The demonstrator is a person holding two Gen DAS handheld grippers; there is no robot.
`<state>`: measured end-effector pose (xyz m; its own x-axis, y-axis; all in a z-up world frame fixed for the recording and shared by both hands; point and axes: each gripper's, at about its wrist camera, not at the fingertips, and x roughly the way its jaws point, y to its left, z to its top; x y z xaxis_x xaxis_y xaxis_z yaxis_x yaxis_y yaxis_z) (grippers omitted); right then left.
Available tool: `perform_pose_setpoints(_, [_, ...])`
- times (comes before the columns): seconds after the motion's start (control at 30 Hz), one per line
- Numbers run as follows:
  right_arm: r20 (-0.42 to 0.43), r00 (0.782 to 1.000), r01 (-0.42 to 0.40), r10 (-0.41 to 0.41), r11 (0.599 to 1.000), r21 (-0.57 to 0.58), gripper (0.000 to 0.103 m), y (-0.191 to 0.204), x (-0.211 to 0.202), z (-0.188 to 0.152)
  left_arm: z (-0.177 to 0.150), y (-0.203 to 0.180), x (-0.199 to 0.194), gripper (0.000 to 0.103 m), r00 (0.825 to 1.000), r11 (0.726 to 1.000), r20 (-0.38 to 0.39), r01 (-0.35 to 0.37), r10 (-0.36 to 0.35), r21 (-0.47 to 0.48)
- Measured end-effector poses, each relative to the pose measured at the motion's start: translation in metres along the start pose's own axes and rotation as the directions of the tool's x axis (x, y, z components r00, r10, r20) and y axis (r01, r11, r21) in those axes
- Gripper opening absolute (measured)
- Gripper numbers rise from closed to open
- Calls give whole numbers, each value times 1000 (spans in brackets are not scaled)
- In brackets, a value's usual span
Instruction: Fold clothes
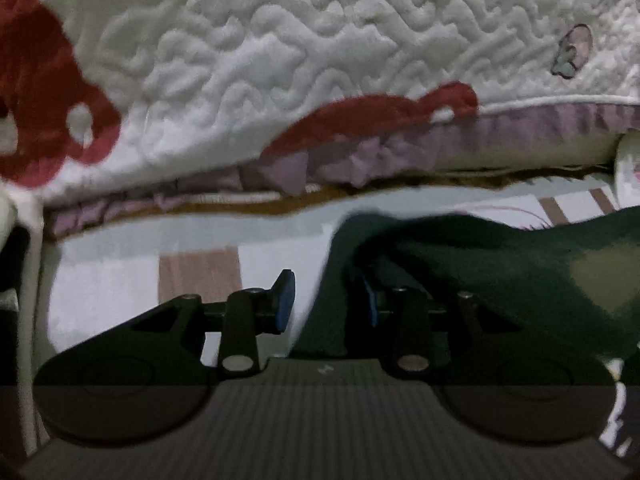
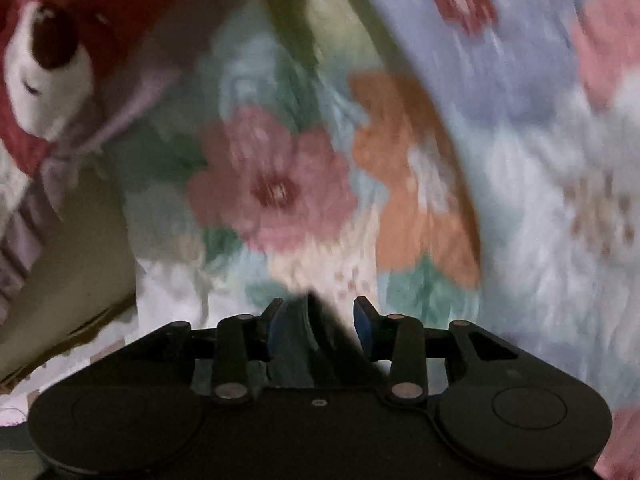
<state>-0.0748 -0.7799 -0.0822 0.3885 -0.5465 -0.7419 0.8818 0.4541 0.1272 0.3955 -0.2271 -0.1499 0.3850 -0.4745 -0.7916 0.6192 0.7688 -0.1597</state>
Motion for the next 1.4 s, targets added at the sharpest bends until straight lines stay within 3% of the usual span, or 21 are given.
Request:
perform_pose_setpoints(0.13, [-62, 998, -1, 3, 1000, 26, 43, -5, 16, -19, -27, -2, -22, 42, 997, 997, -12, 78, -78, -29])
perform_pose_setpoints(0.33, [-82, 996, -39, 41, 999, 26, 43, -5, 38, -33, -76, 3, -56, 52, 996, 986, 22, 87, -85, -142])
perform_pose_setpoints(0.47, [-92, 995, -45, 47, 999, 25, 43, 2, 46, -41, -114, 12, -64, 54, 981, 929, 131, 180, -145, -322])
perform_pose_setpoints(0.53, [-94, 995, -39, 39, 999, 2, 45, 6, 48, -42, -119, 7, -53, 54, 976, 925, 99, 216, -195, -314])
perform_pose_setpoints(0.63, [-97, 995, -27, 24, 999, -27, 47, 10, 49, -41, -118, -3, -45, 54, 980, 952, 64, 200, -190, -233])
perform_pose_setpoints(0.77, [-95, 995, 12, -15, 999, -33, 53, 14, 58, -41, -120, 5, -37, 54, 975, 929, 62, 223, -215, -294])
perform_pose_setpoints(0.8, [-95, 995, 17, -20, 1000, -26, 53, 14, 61, -42, -121, 7, -35, 45, 973, 922, 62, 230, -221, -312])
perform_pose_setpoints(0.83, [-95, 995, 17, -18, 1000, -15, 53, 15, 63, -43, -122, 8, -37, 14, 972, 916, 77, 233, -220, -325])
perform_pose_setpoints(0.87, [-95, 995, 12, -12, 1000, -1, 53, 16, 66, -44, -122, 11, -39, 6, 964, 897, 101, 267, -248, -353])
perform_pose_setpoints(0.93, [-75, 997, -3, 6, 999, 41, 56, 17, 69, -46, -122, 18, -40, 6, 937, 846, 141, 350, -321, -402])
perform_pose_setpoints(0.97, [-61, 998, -12, 16, 998, 65, 55, 18, 69, -47, -121, 16, -41, 6, 946, 866, 132, 326, -298, -380])
perform_pose_setpoints(1.03, [-31, 997, -74, 77, 992, 102, 40, 17, 70, -47, -118, 9, -42, 6, 968, 915, 106, 251, -229, -316])
perform_pose_setpoints(1.1, [-30, 996, -84, 87, 993, 83, 34, 21, 71, -46, -120, 3, -38, 6, 979, 940, 73, 202, -189, -275])
perform_pose_setpoints(1.23, [-51, 998, -19, 20, 1000, 17, 32, 30, 80, -46, -129, 3, -29, 13, 986, 949, 42, 167, -161, -267])
perform_pose_setpoints(1.3, [-58, 998, 5, -3, 999, 36, 38, 32, 86, -47, -130, 5, -30, 13, 987, 949, 44, 159, -153, -273])
perform_pose_setpoints(1.37, [-58, 998, 1, 2, 998, 60, 50, 36, 88, -47, -128, 9, -35, 13, 993, 947, 77, 112, -93, -302])
perform_pose_setpoints(1.4, [-66, 998, -6, 9, 999, 47, 44, 40, 88, -47, -129, 12, -37, 13, 994, 946, 94, 79, -51, -314])
